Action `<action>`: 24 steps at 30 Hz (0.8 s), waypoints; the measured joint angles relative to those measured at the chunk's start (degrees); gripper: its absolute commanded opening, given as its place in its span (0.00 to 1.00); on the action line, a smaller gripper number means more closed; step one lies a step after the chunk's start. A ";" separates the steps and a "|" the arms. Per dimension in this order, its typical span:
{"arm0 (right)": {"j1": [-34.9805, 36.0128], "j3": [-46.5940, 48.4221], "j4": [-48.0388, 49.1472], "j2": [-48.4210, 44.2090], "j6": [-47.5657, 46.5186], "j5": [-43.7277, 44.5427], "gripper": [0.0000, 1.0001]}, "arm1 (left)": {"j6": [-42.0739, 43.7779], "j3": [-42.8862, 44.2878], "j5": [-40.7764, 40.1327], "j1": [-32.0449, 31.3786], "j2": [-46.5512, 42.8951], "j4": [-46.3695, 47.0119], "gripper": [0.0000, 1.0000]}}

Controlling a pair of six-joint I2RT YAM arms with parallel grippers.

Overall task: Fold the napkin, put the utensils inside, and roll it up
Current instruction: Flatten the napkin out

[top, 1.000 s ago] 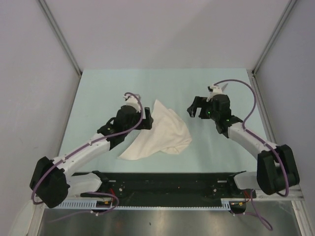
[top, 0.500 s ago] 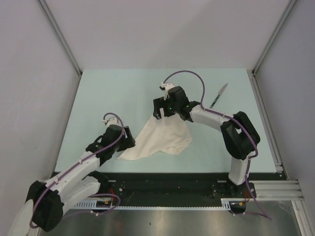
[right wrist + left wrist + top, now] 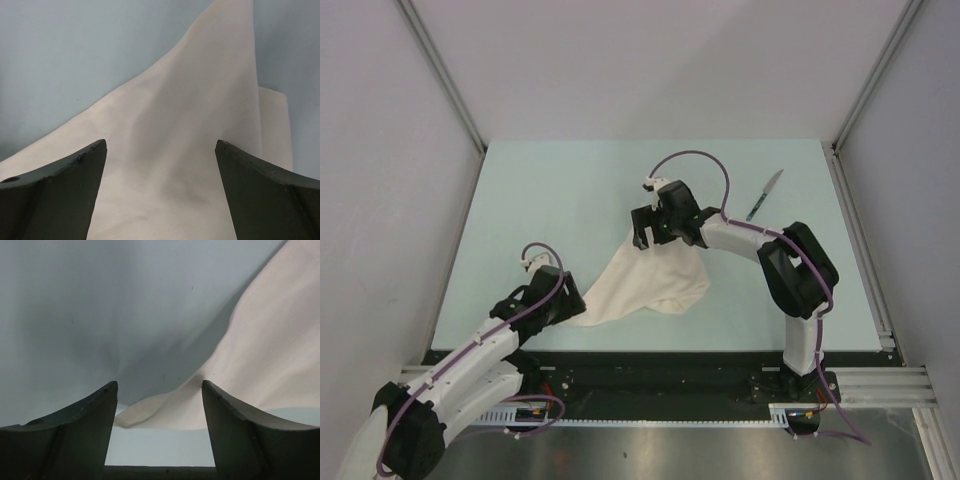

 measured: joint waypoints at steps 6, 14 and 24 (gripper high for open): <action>-0.74 6.80 -1.11 2.67 -1.64 2.14 0.96 | -1.05 -0.13 1.81 -0.68 0.48 -0.37 0.61; -2.47 17.40 -2.19 11.17 -6.05 7.43 0.79 | -2.78 -1.38 3.74 -2.43 0.09 -1.05 0.21; -5.09 21.20 -4.44 18.58 -9.22 4.50 0.04 | -2.29 -0.13 2.45 -2.49 -0.81 -1.68 0.00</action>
